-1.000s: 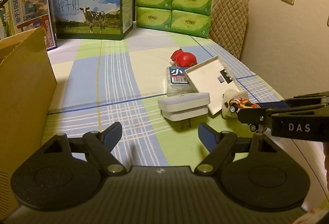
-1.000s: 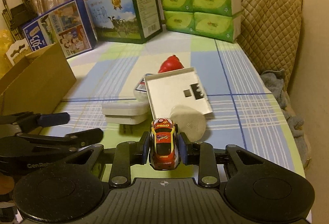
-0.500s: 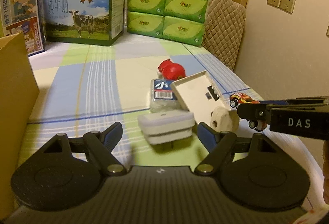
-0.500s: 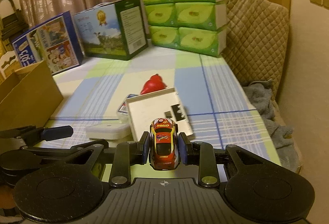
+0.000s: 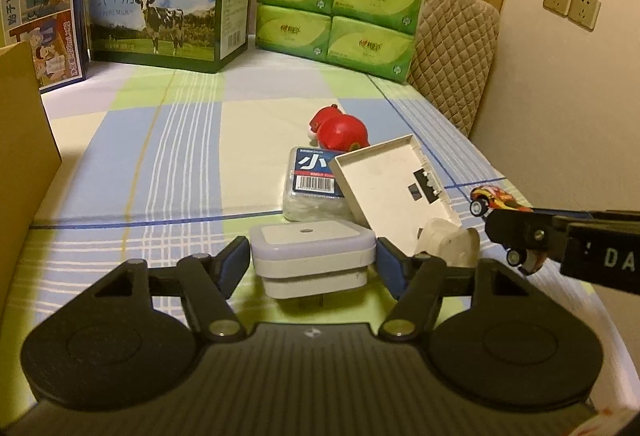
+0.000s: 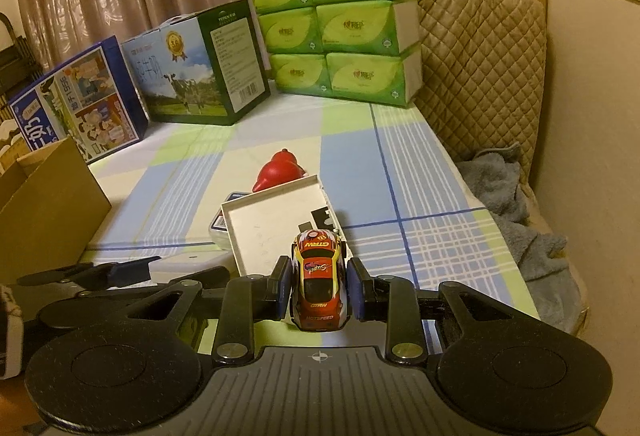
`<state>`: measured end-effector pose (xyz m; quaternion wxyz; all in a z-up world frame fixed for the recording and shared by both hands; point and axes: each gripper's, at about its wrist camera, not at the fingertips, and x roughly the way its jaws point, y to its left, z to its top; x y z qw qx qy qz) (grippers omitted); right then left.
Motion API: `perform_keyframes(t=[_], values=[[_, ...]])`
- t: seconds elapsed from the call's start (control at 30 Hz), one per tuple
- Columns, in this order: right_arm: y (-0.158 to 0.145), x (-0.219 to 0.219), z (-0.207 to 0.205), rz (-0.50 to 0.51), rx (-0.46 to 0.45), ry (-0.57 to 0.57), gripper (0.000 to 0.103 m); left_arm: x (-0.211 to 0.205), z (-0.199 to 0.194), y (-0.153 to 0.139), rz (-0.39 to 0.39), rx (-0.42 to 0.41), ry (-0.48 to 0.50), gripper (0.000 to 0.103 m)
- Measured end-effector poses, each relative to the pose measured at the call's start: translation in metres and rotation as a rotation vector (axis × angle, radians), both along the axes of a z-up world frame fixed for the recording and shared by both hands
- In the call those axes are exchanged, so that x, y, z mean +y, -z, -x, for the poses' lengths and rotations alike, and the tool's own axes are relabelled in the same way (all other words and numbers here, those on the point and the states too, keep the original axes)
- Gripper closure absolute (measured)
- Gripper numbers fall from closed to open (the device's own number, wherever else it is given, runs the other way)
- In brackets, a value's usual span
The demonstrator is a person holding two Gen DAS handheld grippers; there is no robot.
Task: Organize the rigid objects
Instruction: 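Grasp the white plug adapter with the left tool while the right tool holds the car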
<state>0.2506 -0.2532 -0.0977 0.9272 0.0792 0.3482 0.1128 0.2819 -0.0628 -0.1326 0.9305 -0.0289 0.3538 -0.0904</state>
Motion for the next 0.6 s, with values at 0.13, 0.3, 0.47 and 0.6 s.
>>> perform_keyframes(t=[0.13, 0.3, 0.47, 0.6], values=[[0.0, 0.0, -0.001, -0.004, 0.0, 0.0, 0.077, 0.0, 0.006, -0.003, -0.023, -0.013, 0.006, 0.041], [0.0, 0.004, 0.001, -0.012, 0.005, -0.008, 0.077, 0.004, 0.022, -0.012, -0.038, -0.011, 0.033, 0.041], [0.001, 0.007, 0.004, -0.017, 0.01, -0.011, 0.077, 0.013, 0.042, -0.024, -0.046, -0.011, 0.032, 0.041], [0.002, 0.01, 0.014, -0.023, 0.017, -0.015, 0.077, 0.021, 0.059, -0.034, -0.055, -0.006, 0.029, 0.041]])
